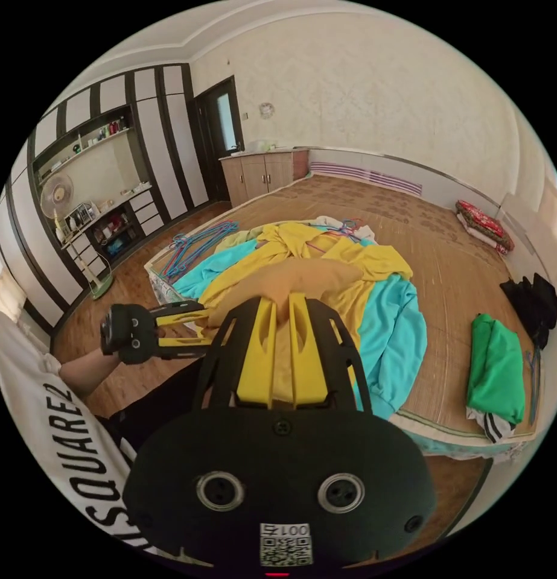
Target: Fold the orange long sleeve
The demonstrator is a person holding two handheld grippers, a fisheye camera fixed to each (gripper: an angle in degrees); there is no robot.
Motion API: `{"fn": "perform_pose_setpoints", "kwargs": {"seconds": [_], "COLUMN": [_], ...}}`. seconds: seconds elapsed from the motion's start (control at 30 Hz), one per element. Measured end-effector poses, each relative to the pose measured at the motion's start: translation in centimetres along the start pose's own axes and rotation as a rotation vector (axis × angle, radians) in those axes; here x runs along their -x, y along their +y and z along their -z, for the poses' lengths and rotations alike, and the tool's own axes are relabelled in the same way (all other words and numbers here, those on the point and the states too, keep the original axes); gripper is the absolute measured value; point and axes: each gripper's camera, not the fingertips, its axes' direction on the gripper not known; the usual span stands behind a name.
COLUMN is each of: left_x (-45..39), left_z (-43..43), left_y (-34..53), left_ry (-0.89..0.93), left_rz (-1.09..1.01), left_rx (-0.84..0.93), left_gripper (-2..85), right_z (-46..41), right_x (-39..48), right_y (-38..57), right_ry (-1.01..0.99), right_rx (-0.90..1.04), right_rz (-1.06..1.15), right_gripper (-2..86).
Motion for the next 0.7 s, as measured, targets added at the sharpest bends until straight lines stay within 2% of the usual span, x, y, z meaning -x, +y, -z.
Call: {"fn": "perform_pose_setpoints", "kwargs": {"seconds": [0.2, 0.4, 0.53, 0.63, 0.7], "left_x": [1.9, 10.5, 14.7, 13.3, 10.4], "left_z": [5.1, 4.0, 3.7, 4.4, 3.6], "left_y": [-2.3, -14.0, -22.8, -24.8, -24.7], "left_ry": [0.217, 0.032, -0.003, 0.002, -0.002], "left_rz": [-0.051, -0.186, -0.191, -0.190, -0.229], "left_rx": [-0.109, -0.164, -0.230, -0.295, -0.298], "left_gripper": [4.9, 4.3, 4.2, 4.2, 4.2], "right_z": [2.9, 0.4, 1.1, 3.8, 4.3], "right_x": [-5.5, -15.0, -22.0, -21.9, -21.5], "right_y": [2.7, -2.4, -6.0, -4.6, -2.4], "right_ry": [-0.103, -0.152, -0.165, -0.063, -0.012], "right_rx": [-0.004, -0.052, -0.205, -0.269, -0.238], "right_rz": [-0.078, -0.065, -0.181, -0.113, -0.081], "right_gripper": [3.4, 2.4, 2.4, 2.6, 2.8]}}
